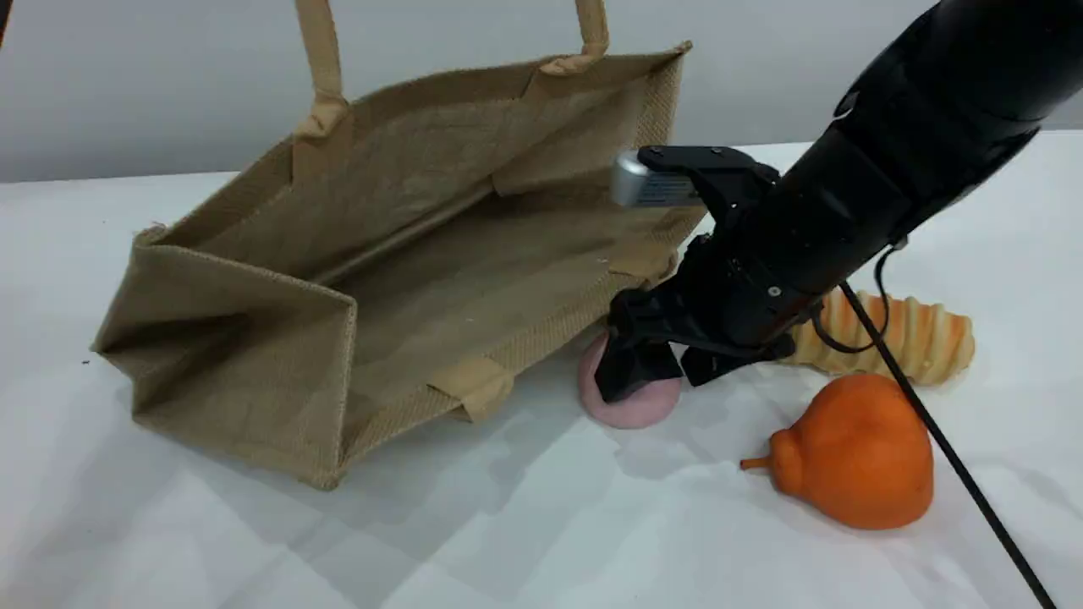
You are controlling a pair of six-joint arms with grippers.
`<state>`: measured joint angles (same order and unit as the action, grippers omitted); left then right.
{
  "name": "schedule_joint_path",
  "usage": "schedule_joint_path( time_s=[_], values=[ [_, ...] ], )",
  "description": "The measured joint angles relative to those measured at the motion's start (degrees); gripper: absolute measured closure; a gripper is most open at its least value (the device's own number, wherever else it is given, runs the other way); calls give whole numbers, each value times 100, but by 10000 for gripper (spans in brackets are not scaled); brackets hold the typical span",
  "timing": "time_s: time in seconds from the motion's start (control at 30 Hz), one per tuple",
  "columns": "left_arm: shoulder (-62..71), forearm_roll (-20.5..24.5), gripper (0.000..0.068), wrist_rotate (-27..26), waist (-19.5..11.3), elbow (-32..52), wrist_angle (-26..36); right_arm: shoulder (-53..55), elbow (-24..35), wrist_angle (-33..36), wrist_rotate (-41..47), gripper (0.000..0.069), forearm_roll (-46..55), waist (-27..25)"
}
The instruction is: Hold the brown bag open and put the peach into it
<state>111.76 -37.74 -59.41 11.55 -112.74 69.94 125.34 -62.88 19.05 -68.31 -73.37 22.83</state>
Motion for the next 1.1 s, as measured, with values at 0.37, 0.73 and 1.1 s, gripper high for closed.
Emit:
schedule_joint_path(
  time_s=[0.37,0.73,1.1],
  values=[
    [0,0,591,-11,0,0,0,-26,0,-21,11,621,93,0],
    [0,-5,591,-54,76,0,0,-1218,485,-161,941,654,1418,-11],
    [5,38,591,-211,651,-201,12,-3454,1010,232,3361,654,3748,-5]
  ],
)
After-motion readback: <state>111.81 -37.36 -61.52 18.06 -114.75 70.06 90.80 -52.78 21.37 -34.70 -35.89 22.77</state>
